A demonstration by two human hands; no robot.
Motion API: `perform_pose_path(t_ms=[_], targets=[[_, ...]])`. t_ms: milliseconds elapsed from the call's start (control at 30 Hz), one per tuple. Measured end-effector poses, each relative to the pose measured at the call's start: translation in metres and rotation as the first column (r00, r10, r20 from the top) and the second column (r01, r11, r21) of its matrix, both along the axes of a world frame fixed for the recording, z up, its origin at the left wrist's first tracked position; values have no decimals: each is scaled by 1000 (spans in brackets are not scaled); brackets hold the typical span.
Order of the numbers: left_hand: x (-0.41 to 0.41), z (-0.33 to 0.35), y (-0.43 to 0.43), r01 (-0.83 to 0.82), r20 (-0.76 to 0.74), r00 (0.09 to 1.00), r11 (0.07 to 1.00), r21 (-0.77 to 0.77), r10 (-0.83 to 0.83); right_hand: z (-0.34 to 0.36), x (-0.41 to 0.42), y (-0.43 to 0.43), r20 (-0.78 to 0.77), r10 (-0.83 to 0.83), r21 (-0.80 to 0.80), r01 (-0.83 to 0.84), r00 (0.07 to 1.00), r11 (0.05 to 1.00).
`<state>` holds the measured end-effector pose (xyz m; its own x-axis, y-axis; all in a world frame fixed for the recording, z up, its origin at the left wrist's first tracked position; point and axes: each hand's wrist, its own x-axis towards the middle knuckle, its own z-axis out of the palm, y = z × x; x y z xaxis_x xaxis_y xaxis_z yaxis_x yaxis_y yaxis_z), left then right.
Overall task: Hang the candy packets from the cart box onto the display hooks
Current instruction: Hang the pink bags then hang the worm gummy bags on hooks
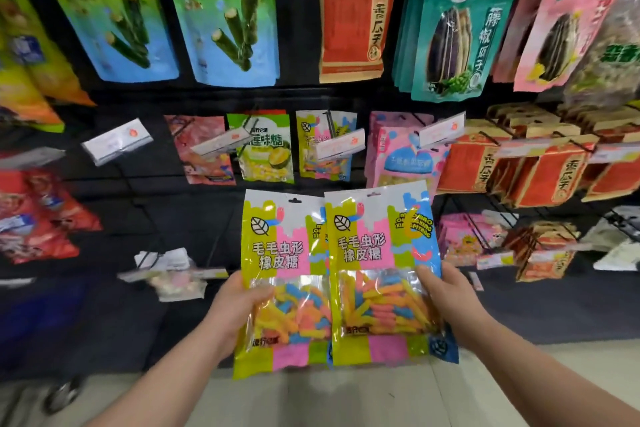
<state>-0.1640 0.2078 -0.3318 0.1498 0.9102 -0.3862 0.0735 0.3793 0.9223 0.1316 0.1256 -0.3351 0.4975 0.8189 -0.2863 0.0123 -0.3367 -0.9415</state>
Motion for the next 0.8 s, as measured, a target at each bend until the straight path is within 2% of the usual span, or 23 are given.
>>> perform_pose_path(t_ms=[267,533,800], targets=[[-20,-12,44,5,35,999,1000,30,-6,-11,-20,56,37,24,-4,-23,999,1000],[-26,-23,71,-25,6,1000,999,-22,26,-9,-30,81,-86,37,77,-30,996,997],[-27,-29,86,-60,2,998,997,-58,60,-12,-26,103,-123,50,74,-41,991,996]])
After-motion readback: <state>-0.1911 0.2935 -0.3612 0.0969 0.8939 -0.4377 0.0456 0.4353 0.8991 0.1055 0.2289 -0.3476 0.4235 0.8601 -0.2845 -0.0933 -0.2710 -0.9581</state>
